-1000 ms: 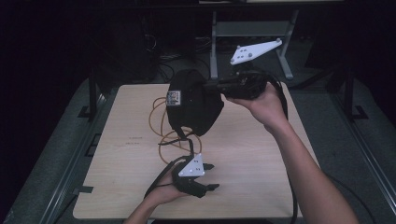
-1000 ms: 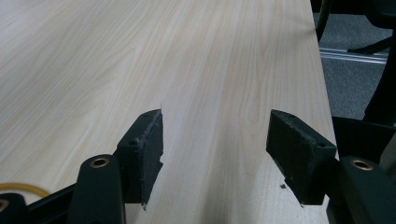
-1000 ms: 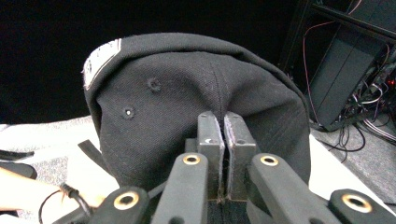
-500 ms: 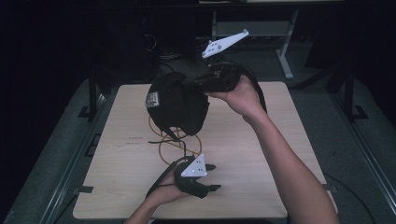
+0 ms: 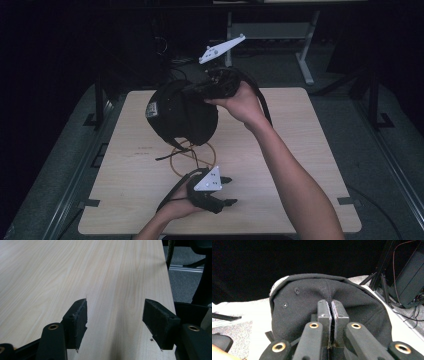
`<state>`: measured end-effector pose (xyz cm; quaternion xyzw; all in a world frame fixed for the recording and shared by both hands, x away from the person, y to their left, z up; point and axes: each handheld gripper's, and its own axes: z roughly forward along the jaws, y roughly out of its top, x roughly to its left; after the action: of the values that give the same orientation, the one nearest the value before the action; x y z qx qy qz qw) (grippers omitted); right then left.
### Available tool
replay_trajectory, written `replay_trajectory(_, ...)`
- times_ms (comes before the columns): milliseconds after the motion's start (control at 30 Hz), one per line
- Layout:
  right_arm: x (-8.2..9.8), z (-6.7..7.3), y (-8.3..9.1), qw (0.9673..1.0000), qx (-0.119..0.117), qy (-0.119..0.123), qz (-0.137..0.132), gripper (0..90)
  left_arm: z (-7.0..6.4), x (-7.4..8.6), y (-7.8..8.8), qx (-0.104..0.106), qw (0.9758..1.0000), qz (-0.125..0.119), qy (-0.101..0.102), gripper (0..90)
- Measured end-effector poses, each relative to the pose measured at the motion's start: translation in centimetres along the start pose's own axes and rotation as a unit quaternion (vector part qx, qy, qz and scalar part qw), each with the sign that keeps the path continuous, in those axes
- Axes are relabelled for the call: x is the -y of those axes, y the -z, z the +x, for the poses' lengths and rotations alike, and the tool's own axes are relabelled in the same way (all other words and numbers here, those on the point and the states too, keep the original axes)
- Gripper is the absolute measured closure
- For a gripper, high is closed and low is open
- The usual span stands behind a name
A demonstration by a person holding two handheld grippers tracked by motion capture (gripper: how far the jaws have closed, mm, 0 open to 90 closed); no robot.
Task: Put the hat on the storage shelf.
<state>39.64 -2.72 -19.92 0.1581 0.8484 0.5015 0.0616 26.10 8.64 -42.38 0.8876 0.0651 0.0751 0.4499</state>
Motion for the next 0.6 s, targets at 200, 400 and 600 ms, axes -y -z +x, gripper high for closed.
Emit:
replay_trajectory(200,-0.7,-0.1,-2.3,0.9998,0.001,0.002,0.022,86.7,-0.2,-0.1,-0.3,0.004,1.0000,0.000,0.000,36.3)
replay_trajectory(400,-0.7,0.4,-6.4,0.9989,0.007,-0.002,0.047,76.2,-0.6,-0.3,-0.5,0.011,0.9999,0.003,-0.013,36.3)
replay_trajectory(600,-0.2,0.4,-6.9,0.9993,0.000,-0.010,0.035,57.6,-0.8,-0.3,-0.4,0.010,0.9999,0.000,-0.009,36.2)
